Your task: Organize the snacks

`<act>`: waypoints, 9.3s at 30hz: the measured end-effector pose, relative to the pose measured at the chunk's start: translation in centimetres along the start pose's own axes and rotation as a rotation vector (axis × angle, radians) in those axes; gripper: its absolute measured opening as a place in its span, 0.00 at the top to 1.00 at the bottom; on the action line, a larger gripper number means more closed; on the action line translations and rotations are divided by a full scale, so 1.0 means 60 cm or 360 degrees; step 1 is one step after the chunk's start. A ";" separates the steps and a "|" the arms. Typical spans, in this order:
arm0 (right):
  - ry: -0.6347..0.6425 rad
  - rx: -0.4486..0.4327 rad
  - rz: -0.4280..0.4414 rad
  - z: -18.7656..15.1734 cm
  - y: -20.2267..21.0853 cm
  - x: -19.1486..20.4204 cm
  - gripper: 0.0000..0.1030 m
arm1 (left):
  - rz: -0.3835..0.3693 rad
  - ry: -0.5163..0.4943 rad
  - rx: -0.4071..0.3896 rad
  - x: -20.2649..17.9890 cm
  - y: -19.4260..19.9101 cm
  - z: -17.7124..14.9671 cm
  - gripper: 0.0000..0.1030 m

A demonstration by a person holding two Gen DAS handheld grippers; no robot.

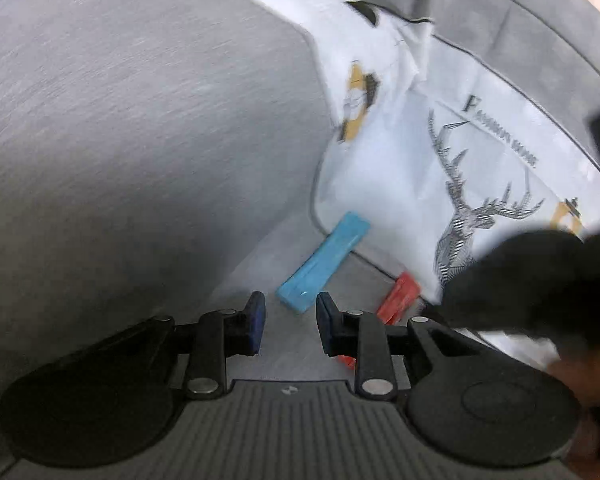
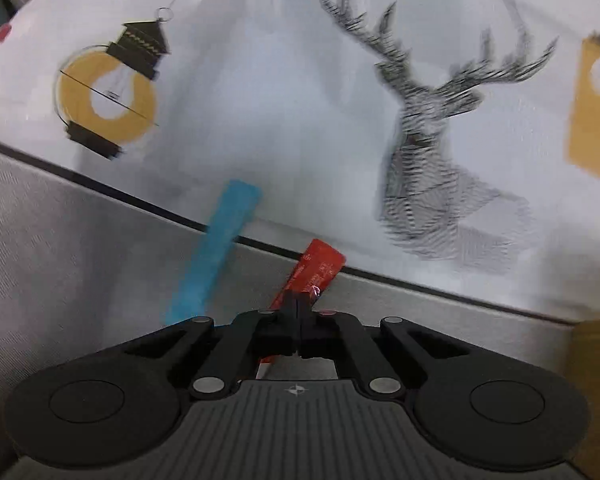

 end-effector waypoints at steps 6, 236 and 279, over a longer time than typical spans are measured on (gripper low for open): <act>-0.0047 -0.0075 -0.0040 -0.029 0.068 -0.064 1.00 | -0.0037 -0.0185 -0.0091 -0.031 -0.043 0.013 0.69; -0.0634 -0.1017 -0.0428 -0.681 0.523 -0.374 0.00 | -0.0502 -0.0907 0.0133 -0.196 0.501 -0.373 0.01; -0.0542 -0.1012 -0.0421 -0.671 0.515 -0.368 0.00 | -0.0494 -0.0919 0.0132 -0.211 0.498 -0.376 0.01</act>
Point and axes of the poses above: each gripper's, at about its wrist camera, not at the fingertips, and y roughly against the way its jaws point, x to its left, z to its top, the point moved 6 cm from there along -y, roughly the way its jaws point, and after that the axes turned 7 degrees about -x, right-handed, at the moved point
